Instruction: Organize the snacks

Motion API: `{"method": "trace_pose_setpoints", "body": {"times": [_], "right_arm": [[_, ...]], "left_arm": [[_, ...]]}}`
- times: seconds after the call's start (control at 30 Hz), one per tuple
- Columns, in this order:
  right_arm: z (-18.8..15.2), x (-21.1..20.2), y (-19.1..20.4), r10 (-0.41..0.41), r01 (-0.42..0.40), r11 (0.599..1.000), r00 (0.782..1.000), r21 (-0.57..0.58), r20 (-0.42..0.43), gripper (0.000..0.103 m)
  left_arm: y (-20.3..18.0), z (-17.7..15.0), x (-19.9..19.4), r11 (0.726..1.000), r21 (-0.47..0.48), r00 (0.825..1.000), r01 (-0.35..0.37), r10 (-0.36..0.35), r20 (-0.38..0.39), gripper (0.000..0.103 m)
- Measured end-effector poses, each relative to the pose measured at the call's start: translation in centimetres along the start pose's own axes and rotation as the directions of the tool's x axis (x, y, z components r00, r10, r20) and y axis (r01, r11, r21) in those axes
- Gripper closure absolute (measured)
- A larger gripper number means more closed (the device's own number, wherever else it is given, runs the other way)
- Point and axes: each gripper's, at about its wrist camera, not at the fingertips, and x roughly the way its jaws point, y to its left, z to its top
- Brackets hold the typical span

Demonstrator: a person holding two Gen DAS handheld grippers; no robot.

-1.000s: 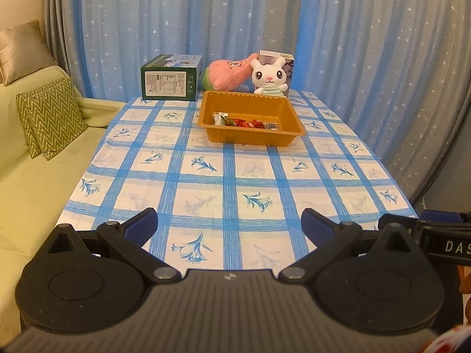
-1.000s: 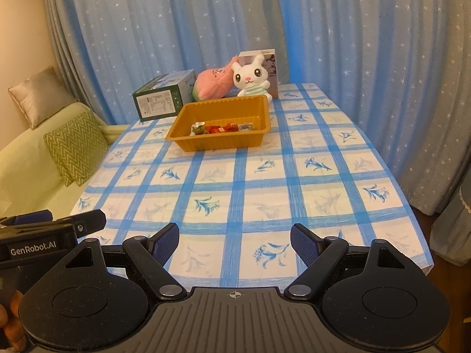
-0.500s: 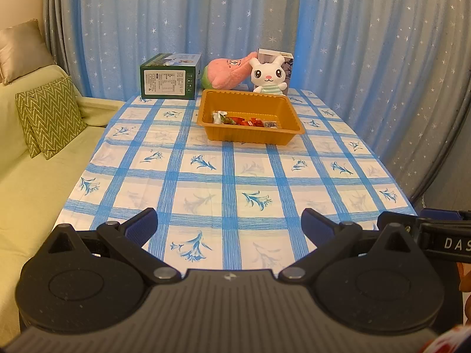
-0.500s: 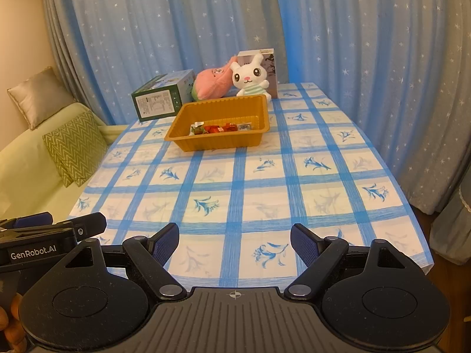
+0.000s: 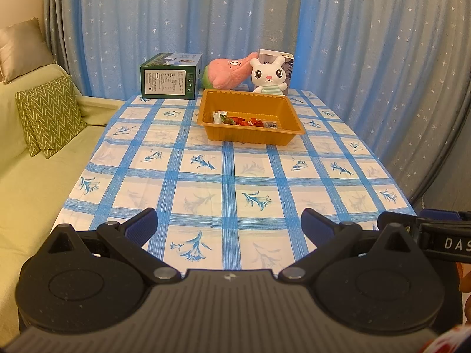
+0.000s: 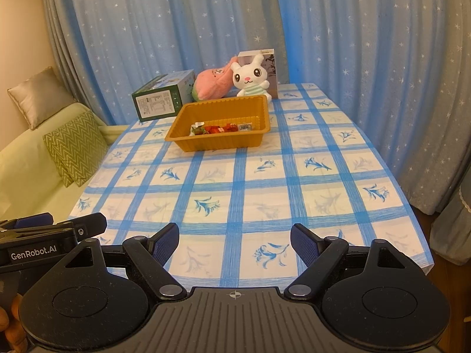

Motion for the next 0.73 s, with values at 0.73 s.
{"method": "trace_pose_setpoints", "body": {"times": [0.73], "right_arm": [[0.02, 0.04, 0.01, 0.0, 0.0, 1.0, 1.0, 0.0, -0.001, 0.02]], "left_arm": [[-0.1, -0.11, -0.03, 1.0, -0.008, 1.0, 0.016, -0.016, 0.014, 0.0]]}}
